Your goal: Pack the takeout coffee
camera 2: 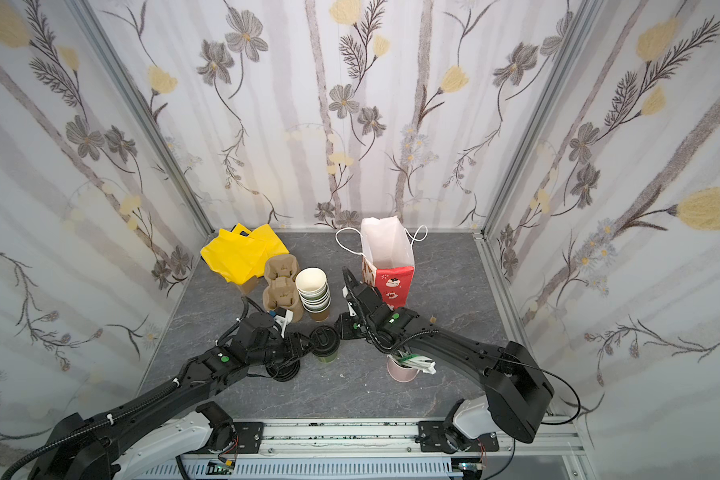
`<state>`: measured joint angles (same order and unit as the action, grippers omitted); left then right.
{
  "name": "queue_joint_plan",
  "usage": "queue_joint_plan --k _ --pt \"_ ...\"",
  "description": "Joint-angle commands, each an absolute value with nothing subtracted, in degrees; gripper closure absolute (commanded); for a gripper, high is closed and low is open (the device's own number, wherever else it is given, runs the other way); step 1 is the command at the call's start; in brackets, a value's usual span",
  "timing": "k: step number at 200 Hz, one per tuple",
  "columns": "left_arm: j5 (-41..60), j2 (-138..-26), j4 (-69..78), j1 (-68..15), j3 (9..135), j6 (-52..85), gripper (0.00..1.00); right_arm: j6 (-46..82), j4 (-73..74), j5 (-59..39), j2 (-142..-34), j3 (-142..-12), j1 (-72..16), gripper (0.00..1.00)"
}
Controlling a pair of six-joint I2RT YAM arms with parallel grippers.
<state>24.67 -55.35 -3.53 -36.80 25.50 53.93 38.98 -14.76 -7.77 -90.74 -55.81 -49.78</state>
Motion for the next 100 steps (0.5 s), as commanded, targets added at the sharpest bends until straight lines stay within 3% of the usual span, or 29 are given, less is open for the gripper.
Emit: queue_joint_plan --k 1,100 --pt "24.08 -55.39 -6.2 -36.88 25.81 53.09 0.57 38.62 -14.5 -7.66 -91.01 -56.16 -50.17 0.72" --pt "24.17 -55.45 -6.15 -36.83 25.84 52.98 0.57 37.44 -18.64 -3.51 -94.9 -58.97 -51.59 0.75"
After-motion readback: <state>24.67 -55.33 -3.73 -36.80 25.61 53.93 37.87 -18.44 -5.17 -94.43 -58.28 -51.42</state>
